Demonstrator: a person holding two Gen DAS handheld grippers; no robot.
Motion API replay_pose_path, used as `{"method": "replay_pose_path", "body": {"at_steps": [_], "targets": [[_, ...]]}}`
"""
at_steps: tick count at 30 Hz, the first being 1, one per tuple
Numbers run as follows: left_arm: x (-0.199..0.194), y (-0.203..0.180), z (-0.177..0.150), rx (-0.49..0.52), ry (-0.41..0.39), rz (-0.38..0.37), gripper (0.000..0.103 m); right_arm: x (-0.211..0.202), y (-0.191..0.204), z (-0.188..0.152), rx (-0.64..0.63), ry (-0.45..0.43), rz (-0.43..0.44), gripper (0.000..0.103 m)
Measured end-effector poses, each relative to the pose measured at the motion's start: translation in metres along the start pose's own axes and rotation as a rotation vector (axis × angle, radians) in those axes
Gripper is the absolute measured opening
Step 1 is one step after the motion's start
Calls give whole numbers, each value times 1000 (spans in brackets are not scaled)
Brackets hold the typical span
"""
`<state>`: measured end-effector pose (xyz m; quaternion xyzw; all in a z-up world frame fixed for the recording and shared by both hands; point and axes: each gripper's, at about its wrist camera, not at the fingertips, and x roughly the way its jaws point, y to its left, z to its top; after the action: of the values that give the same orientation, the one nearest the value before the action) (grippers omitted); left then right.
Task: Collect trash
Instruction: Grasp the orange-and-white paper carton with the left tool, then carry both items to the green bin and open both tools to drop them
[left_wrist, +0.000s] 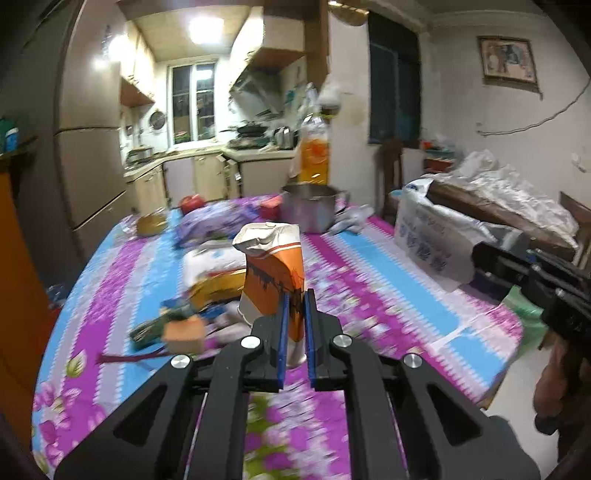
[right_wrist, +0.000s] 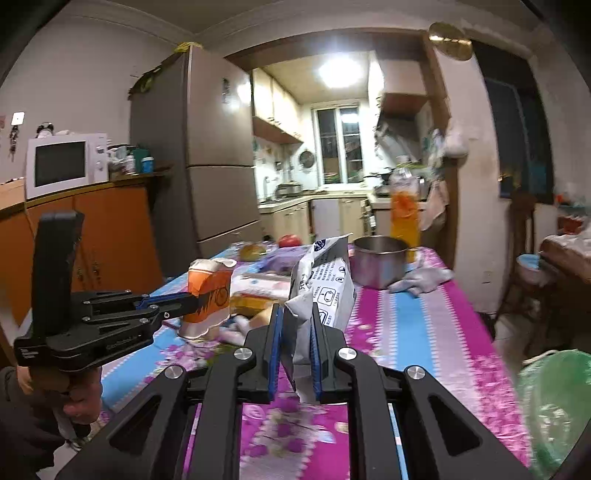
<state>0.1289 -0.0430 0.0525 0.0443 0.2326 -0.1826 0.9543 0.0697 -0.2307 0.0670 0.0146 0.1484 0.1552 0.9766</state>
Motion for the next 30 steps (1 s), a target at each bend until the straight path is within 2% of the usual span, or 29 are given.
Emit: {"method": "replay_pose_path", "body": {"at_steps": [7, 16, 25, 30], "targets": [[5, -60, 32, 28, -51, -139, 7, -43, -32, 10, -3, -24, -138, 14], [31, -135, 60, 48, -52, -312, 7, -106, -105, 19, 21, -31, -347, 14], [59, -215, 76, 80, -12, -472, 7, -160, -199, 15, 89, 28, -528, 14], [75, -257, 80, 103, 23, -534, 7, -177, -245, 7, 124, 98, -576, 14]]}}
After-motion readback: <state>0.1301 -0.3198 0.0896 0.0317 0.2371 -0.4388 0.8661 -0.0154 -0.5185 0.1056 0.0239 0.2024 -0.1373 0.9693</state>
